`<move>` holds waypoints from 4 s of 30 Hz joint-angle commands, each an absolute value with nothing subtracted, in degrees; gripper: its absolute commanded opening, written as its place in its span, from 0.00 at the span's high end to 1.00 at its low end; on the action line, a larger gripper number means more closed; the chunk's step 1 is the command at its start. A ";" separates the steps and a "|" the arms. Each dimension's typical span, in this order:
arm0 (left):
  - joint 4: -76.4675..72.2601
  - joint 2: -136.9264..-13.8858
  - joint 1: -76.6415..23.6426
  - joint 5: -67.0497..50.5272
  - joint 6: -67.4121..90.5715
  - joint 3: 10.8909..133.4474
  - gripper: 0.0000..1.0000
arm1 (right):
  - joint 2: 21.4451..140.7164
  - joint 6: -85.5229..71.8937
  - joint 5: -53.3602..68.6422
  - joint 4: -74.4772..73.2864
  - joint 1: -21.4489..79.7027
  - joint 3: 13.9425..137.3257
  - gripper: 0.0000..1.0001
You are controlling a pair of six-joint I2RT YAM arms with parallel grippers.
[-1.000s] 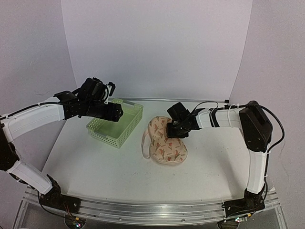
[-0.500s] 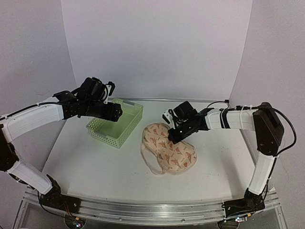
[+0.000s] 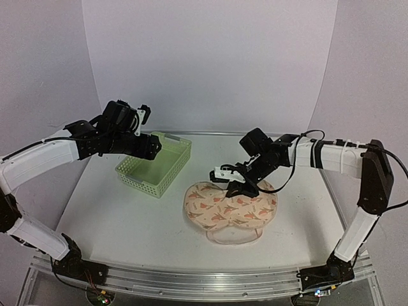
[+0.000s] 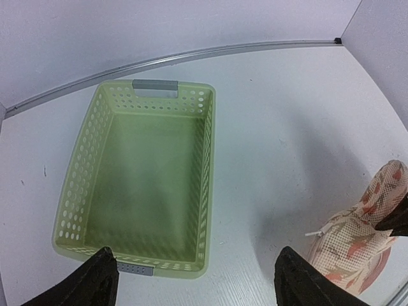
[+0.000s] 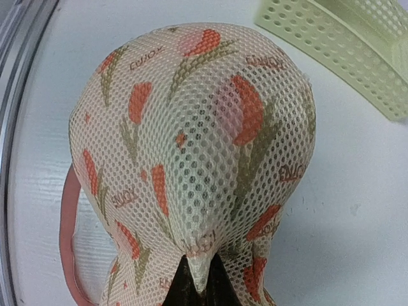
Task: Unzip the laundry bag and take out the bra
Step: Place the laundry bag at the center of the board, then pick up the laundry bag from the center of the board, then place the laundry bag at the center of the board.
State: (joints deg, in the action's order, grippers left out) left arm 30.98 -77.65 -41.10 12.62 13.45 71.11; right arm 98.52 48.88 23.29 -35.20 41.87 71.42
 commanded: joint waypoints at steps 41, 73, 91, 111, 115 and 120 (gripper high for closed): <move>27.97 -75.31 -41.22 8.33 13.06 67.92 0.15 | 69.07 -0.36 5.31 -13.83 42.76 57.36 0.02; 25.09 -75.79 -42.86 -3.36 19.27 62.78 0.15 | 65.82 -67.48 8.40 -6.83 36.80 28.09 0.25; 24.35 -77.37 -45.00 -4.67 20.04 60.98 0.15 | 87.87 -59.09 7.90 1.39 35.98 43.45 0.78; 18.06 -89.25 -55.63 -5.15 27.44 58.91 0.16 | 122.01 -4.44 38.68 -33.44 25.60 93.90 1.00; 15.12 -91.52 -55.63 -4.04 29.52 59.86 0.16 | 125.52 3.87 39.94 -41.41 25.59 98.41 1.00; 14.37 -95.74 -55.85 -6.03 30.40 62.56 0.16 | 126.25 13.94 39.66 -50.58 26.20 100.31 1.00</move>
State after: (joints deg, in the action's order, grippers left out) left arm 18.04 -93.41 -55.70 -4.91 28.64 58.89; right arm 126.54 1.72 37.12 -39.72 25.47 97.08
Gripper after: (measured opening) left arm 0.844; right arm 0.035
